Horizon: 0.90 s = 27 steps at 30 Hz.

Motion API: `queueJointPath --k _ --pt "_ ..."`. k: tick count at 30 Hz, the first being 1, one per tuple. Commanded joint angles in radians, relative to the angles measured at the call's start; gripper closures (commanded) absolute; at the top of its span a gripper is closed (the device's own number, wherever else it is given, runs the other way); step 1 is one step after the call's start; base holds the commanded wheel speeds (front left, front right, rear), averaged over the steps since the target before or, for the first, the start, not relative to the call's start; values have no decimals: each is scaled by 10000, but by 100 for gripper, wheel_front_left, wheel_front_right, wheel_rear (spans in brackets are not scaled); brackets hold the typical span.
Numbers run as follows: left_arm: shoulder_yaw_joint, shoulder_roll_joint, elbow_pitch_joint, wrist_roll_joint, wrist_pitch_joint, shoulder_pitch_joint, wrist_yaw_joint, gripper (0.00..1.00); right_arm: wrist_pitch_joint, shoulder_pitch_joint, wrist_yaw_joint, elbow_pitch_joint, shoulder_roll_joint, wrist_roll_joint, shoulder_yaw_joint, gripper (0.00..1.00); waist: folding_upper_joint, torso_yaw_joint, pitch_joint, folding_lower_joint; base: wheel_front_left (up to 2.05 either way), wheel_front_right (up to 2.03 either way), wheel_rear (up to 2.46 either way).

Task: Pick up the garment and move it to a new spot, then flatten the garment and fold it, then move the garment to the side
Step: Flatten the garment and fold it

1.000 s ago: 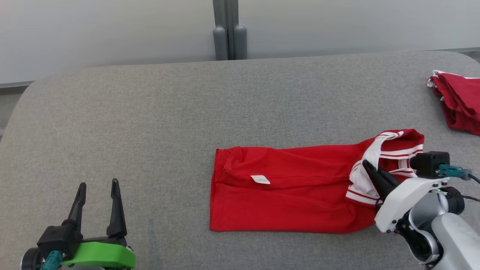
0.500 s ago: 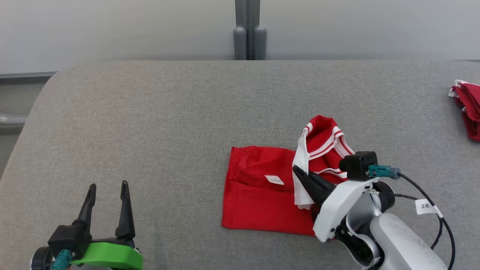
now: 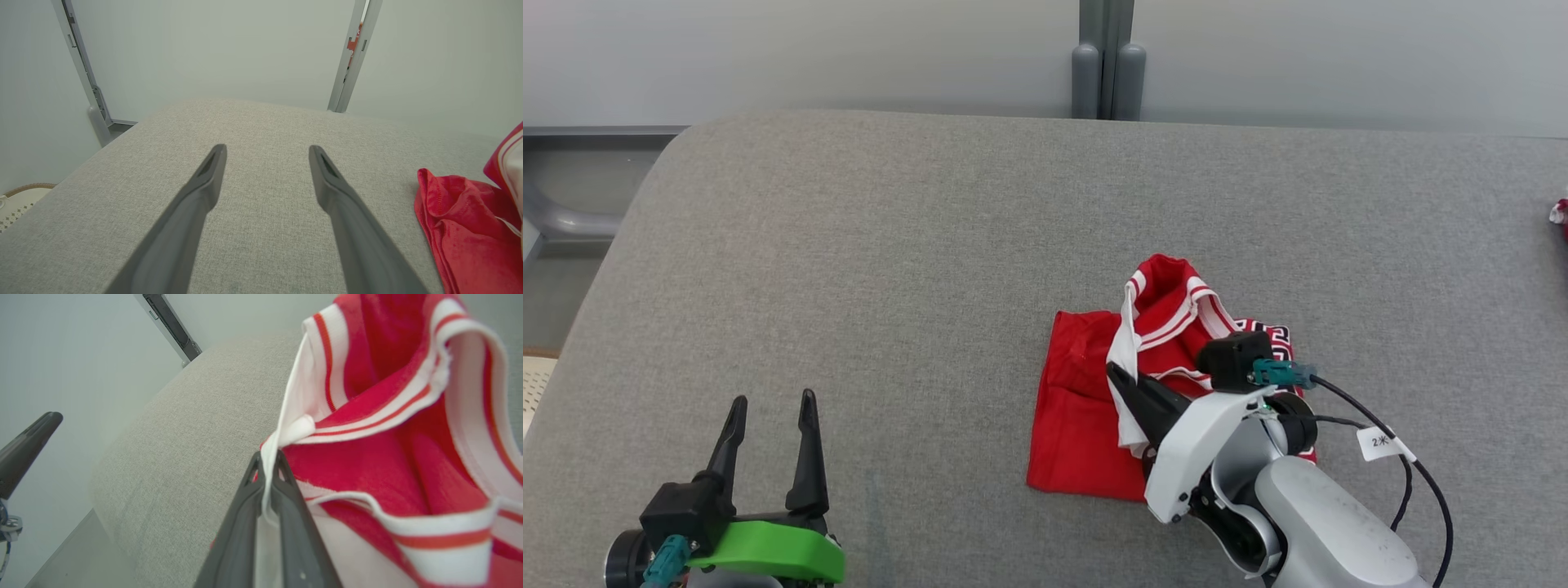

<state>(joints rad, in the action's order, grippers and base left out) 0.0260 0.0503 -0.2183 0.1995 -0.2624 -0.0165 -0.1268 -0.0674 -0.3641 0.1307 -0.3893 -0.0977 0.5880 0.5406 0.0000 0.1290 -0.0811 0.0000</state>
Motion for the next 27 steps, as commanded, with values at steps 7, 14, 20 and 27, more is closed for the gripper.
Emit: queueJointPath --k 7,14,20,27 --pt "59 10 3 29 -26 66 55 0 1456 -370 -4 192 -429 -167 40 0 0 -292 146 0 0 0 0" --pt "127 10 78 -41 -26 150 65 0 2598 164 -4 1070 -1311 -441 -1057 0 0 -704 313 0 0 0 0" --pt "173 10 121 -89 -26 207 53 0 2978 1315 -4 1895 -1767 -735 -2572 0 0 -965 381 0 0 0 0" --pt "194 10 179 -98 -26 283 45 0 3098 2935 -4 2565 -1504 -1137 -3992 0 0 -1078 439 0 0 0 0"
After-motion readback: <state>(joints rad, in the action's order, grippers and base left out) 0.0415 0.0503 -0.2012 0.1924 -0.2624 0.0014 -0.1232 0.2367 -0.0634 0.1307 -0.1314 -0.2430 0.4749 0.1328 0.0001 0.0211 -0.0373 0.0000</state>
